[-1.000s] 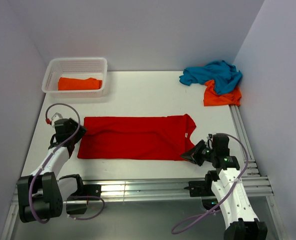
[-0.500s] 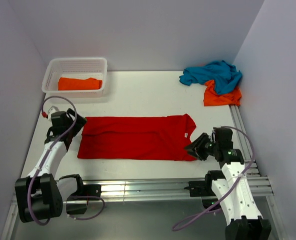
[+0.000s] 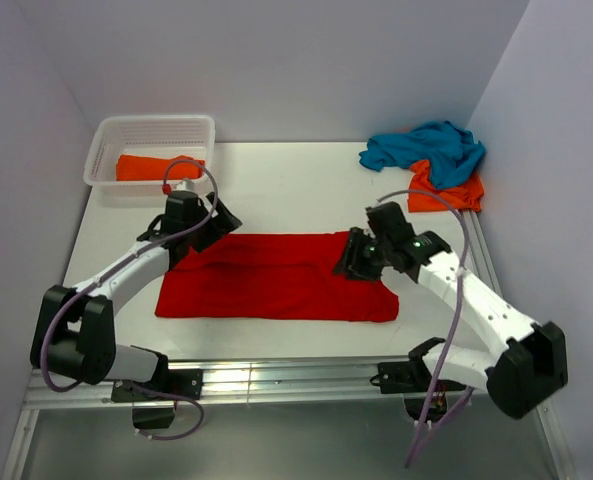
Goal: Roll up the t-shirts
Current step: Fold the tshirt
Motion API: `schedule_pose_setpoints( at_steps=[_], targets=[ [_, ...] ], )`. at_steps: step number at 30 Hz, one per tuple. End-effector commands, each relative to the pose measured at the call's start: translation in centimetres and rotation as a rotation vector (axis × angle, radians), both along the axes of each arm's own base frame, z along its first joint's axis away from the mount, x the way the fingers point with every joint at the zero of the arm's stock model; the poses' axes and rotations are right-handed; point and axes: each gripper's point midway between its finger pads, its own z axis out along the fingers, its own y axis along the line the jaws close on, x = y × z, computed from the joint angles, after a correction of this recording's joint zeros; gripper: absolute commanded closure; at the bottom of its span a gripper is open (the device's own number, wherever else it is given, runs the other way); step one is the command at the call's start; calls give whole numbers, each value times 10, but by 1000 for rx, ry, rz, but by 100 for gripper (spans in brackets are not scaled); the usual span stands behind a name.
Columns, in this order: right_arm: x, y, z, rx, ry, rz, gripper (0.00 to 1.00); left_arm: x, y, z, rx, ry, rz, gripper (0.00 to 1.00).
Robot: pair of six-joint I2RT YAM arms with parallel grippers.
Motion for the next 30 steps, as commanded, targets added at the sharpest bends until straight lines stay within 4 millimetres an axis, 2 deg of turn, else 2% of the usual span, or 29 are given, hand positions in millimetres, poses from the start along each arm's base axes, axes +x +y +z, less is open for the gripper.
schedule_pose_setpoints(
  at_steps=[1,2,3,4,5,7,8,10,11,12,13,14,15,17,18,20,24,30],
  targets=[
    [30,12,12,-134,-110,25,51,11,-32,13,-92,-10,-50,11],
    [34,15,13,-157,-118,36,50,12,-47,11,-100,3,-87,11],
    [32,19,10,-190,-115,56,51,13,-54,8,-110,18,-97,11],
    [40,21,10,-233,-125,47,50,13,-62,6,-120,28,-113,12],
    [43,21,8,-267,-126,37,50,14,-74,12,-149,29,-147,15],
    [41,29,0,-317,-105,49,51,13,-96,8,-192,53,-183,17],
    [44,26,-2,-358,-116,26,51,14,-105,13,-210,49,-198,18],
    [45,29,-11,-389,-101,25,52,7,-129,6,-234,91,-242,19],
    [45,32,-14,-395,-95,20,52,12,-140,15,-248,76,-260,21],
    [48,32,-16,-412,-99,11,53,8,-155,3,-244,109,-292,23],
    [52,35,-21,-430,-88,8,53,11,-166,11,-255,96,-318,26],
    [52,36,-23,-448,-84,9,54,11,-174,10,-261,102,-336,27],
    [54,32,-26,-482,-82,-3,55,7,-185,-1,-266,138,-358,28],
    [58,35,-30,-506,-81,-7,55,8,-202,6,-318,124,-400,30],
    [59,34,-31,-524,-86,-17,56,5,-210,-1,-342,154,-403,30],
    [63,34,-36,-540,-84,-22,56,2,-221,-1,-406,164,-437,29],
    [67,35,-46,-583,-68,-23,56,-5,-234,-31,-485,280,-447,30],
    [66,43,-54,-594,-68,-9,52,-14,-235,-60,-487,370,-439,29]
  ],
)
